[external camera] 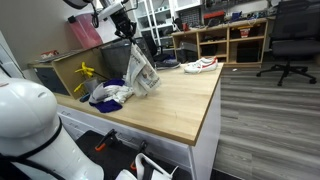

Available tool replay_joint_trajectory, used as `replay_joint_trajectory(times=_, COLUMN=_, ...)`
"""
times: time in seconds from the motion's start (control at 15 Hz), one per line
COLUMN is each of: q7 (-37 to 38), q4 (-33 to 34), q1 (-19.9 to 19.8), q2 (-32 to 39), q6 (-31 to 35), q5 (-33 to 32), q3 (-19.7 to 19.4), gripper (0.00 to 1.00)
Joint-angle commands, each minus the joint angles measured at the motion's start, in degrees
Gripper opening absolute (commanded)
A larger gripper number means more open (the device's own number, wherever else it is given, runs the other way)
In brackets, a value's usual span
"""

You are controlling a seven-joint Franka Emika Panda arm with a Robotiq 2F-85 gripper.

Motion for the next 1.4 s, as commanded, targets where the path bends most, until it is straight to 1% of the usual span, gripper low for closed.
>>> replay_joint_trajectory(times=0.0, q7=-9.6, q4=3.7, q1=0.9, q2=0.2, q6=-6.7, q5=0.9, q3=-0.3, gripper=0.01)
replay_joint_trajectory(times=0.27, q7=-16.6, q4=5.9, q1=0.7, q2=-0.3, q6=-11.7, q5=-1.0, q3=-0.8, gripper=0.01)
replay_joint_trajectory(times=0.47, q7=-19.3, q4=7.1, q1=0.0, q2=-0.1, q6=-12.6, q5=-2.7, q3=-1.8, gripper=0.01)
replay_joint_trajectory(times=0.8, q7=-18.8, q4=8.4, q1=-1.5, q2=1.1, q6=-11.2, q5=-3.9, q3=-3.9, gripper=0.01)
replay_joint_trajectory(times=1.07, q7=-17.7, q4=8.5, q1=-1.7, q2=1.5, q6=-10.5, q5=-3.5, q3=-4.1, gripper=0.01)
replay_joint_trajectory(times=1.13, q7=-17.4, q4=8.4, q1=-1.6, q2=1.3, q6=-10.4, q5=-3.3, q3=-4.0, gripper=0.07)
replay_joint_trajectory(times=1.2, q7=-17.1, q4=8.3, q1=-1.5, q2=1.1, q6=-10.3, q5=-3.0, q3=-3.9, gripper=0.29)
replay_joint_trajectory(times=1.33, q7=-16.9, q4=7.4, q1=-1.1, q2=0.2, q6=-10.0, q5=-1.8, q3=-3.6, gripper=0.32)
